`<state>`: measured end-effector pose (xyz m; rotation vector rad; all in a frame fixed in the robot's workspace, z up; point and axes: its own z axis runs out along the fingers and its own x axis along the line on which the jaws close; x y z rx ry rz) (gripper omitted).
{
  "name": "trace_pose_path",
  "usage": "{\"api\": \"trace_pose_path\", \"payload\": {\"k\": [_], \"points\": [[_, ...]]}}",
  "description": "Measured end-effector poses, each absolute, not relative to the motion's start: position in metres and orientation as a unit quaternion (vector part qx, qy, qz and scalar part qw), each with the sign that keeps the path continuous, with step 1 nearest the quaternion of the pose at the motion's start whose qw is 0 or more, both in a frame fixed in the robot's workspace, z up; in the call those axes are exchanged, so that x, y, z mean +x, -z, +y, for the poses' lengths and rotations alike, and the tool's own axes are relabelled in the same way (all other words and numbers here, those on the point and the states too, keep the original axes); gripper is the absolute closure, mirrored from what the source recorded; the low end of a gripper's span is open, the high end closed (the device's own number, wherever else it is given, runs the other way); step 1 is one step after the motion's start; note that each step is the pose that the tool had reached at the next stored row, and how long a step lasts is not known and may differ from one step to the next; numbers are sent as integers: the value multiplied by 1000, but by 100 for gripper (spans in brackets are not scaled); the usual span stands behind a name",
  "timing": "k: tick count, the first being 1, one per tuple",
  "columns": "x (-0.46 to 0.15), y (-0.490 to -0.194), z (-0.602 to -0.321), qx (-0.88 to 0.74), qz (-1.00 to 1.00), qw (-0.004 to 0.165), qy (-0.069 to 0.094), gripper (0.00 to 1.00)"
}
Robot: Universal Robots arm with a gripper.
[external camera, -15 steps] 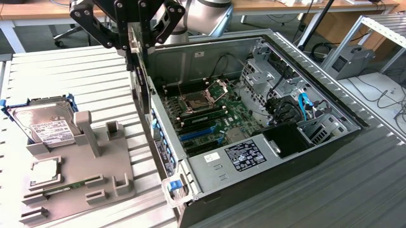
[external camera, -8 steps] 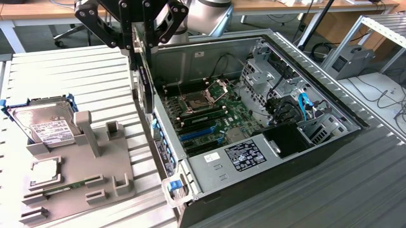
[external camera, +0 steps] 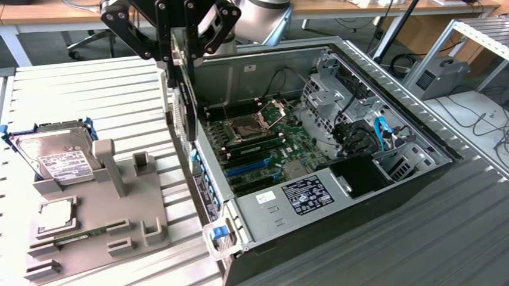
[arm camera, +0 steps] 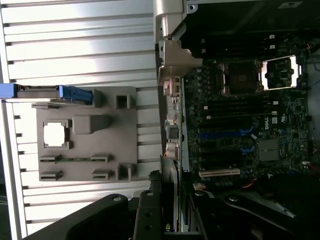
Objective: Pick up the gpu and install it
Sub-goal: 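Pick up the gpu and move the gpu toward the slot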
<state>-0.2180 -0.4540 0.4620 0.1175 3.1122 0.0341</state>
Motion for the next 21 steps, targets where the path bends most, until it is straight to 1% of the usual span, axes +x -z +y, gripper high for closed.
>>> {"api": "trace_pose_path", "payload": {"k": [21], "points": [[-201,-462,-454,38,999,14,-11,74]]}}
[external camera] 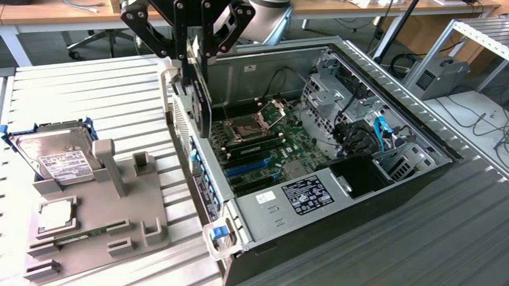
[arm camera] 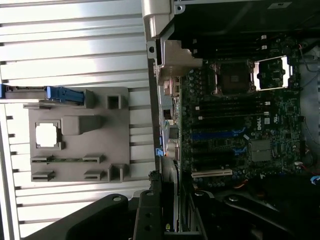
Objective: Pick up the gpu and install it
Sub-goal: 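Pick up the gpu and move the gpu toward the slot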
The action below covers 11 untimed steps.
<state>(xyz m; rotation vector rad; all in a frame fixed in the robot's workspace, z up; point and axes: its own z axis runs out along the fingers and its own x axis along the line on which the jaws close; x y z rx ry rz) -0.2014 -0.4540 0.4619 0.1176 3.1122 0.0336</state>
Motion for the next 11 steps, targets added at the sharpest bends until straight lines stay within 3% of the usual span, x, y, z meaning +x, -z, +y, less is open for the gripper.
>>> {"api": "trace_pose_path", "payload": {"k": [11], "points": [[-193,-462,-454,38,999,14,-11,74]]}}
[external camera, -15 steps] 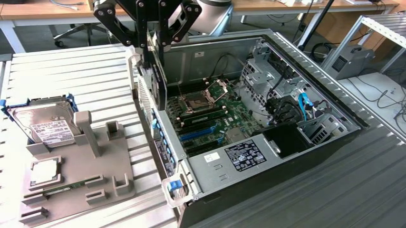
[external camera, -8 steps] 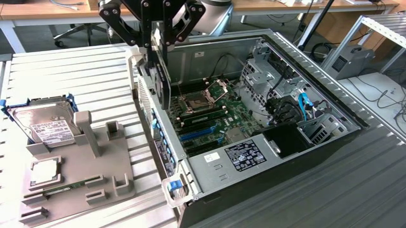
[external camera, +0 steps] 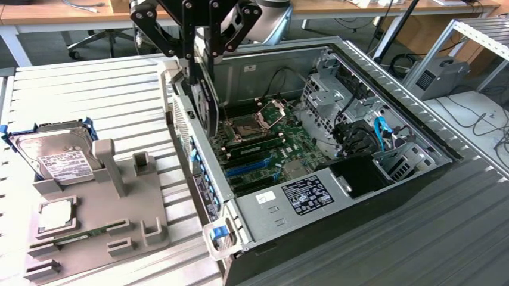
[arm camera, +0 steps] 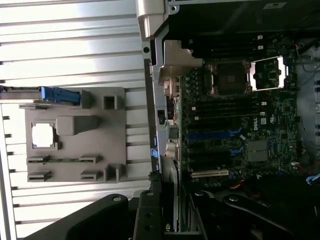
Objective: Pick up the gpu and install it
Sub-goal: 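Pick up the gpu and move the gpu toward the slot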
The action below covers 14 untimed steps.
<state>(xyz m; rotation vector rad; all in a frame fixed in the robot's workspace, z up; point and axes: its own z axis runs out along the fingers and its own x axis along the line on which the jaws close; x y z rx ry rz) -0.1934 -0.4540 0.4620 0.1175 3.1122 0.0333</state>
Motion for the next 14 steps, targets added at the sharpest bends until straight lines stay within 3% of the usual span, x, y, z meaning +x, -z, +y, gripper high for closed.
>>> {"api": "trace_pose_path", "payload": {"k": [14], "points": [[-178,-462,-454,38,999,14,-10,74]]}}
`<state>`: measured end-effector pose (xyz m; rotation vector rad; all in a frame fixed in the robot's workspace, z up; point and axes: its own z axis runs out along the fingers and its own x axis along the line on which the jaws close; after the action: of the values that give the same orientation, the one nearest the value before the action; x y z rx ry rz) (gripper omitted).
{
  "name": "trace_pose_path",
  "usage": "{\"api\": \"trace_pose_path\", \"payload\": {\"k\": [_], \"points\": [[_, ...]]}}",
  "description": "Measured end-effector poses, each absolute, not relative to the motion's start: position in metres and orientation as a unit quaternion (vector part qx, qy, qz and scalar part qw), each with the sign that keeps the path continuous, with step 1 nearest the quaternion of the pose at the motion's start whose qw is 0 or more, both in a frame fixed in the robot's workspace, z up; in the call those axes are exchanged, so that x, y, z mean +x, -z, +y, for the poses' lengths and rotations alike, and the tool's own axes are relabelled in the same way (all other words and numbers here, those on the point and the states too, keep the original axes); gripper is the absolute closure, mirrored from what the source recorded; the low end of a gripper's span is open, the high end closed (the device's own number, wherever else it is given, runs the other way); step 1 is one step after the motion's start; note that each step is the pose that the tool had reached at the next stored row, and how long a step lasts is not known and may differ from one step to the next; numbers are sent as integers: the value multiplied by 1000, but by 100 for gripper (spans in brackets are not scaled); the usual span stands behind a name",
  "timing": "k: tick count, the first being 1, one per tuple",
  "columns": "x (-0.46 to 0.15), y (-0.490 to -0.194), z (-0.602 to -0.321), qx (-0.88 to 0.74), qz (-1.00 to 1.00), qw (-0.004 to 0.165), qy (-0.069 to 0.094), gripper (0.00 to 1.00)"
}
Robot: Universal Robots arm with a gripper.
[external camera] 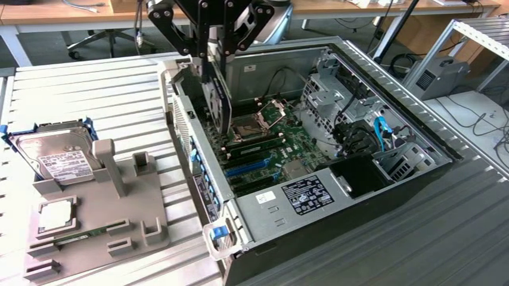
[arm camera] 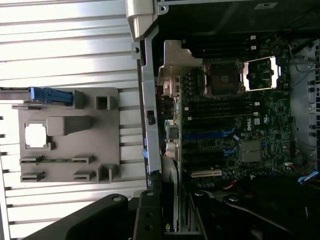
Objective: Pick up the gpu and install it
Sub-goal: 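Pick up the gpu and move the gpu toward the slot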
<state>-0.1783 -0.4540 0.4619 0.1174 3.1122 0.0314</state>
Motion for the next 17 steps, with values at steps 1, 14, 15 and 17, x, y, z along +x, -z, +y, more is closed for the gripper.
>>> {"api": "trace_pose_path", "payload": {"k": [1,14,15,17], "points": [[-178,-462,-454,38,999,14,-10,74],[-172,-461,-454,38,999,13,-10,74],[-172,-461,-454,38,999,13,-10,74],[-172,-461,-454,38,999,13,-10,74]]}}
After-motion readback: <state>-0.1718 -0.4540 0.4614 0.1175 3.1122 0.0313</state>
